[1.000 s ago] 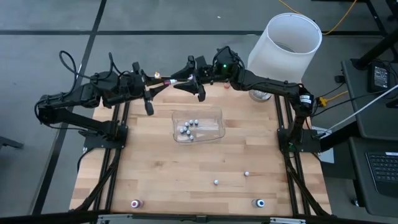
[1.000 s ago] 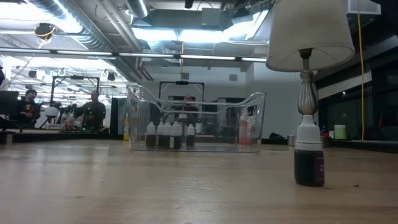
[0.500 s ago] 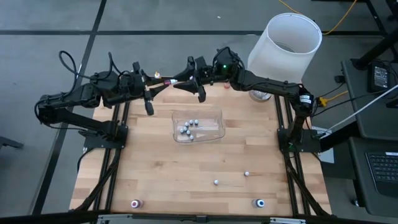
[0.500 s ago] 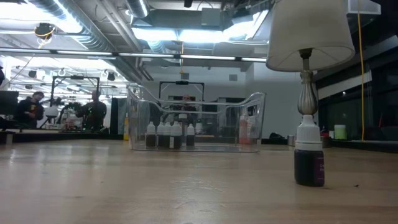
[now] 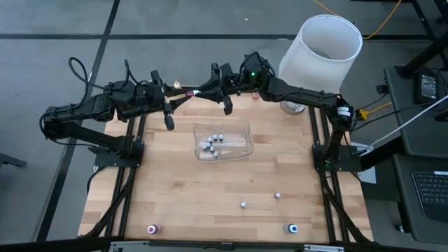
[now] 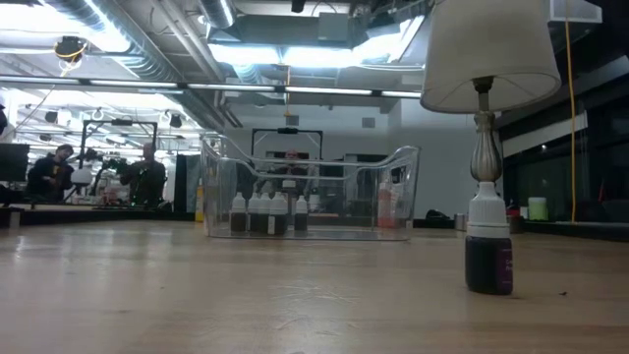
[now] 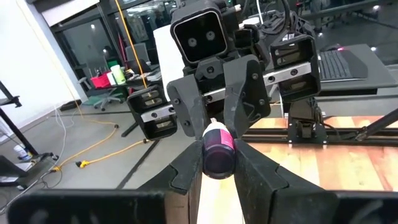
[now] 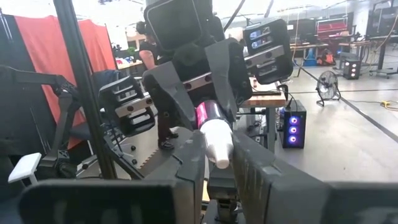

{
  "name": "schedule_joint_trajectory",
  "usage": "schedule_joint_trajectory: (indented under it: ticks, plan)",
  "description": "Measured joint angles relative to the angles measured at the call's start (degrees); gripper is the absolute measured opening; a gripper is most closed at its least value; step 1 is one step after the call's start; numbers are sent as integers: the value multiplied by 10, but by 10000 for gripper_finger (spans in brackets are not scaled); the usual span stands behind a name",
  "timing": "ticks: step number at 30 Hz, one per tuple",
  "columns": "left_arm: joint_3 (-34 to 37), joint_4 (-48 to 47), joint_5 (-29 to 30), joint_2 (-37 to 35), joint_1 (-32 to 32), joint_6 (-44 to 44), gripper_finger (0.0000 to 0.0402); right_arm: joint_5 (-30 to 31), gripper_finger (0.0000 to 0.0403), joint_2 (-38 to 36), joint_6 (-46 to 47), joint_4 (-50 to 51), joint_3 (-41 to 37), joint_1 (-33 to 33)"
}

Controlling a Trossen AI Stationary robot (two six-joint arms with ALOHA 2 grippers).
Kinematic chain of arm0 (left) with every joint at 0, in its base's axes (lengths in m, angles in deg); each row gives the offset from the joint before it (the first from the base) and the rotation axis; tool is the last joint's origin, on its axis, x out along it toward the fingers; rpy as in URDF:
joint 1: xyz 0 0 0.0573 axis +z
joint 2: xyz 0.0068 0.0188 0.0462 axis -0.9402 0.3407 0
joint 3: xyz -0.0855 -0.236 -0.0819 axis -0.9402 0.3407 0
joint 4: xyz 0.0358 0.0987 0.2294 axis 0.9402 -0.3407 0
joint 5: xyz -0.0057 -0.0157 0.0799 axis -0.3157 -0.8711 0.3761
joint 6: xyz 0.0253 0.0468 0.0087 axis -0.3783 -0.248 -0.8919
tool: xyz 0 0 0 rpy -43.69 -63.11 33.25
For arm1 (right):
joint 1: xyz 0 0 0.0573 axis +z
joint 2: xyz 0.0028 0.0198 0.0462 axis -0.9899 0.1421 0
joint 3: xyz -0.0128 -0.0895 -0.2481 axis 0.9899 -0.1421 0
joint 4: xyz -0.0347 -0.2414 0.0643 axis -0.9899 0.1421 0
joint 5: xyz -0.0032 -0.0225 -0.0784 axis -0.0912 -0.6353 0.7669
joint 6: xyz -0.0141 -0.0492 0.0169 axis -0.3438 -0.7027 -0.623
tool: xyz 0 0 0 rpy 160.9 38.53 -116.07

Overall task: Pick & Place food coloring
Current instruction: Put the pink food coloring bottle into the transparent bin

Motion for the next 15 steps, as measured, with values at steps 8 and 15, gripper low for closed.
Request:
schedule_joint_trajectory:
  ticks: [8,15]
  plan:
    - [0,-9,0,-12,0,1,110,5,68,0,1,0,0,1]
    - [0,-10,1,-16,0,10,176,5,67,0,1,1,0,1]
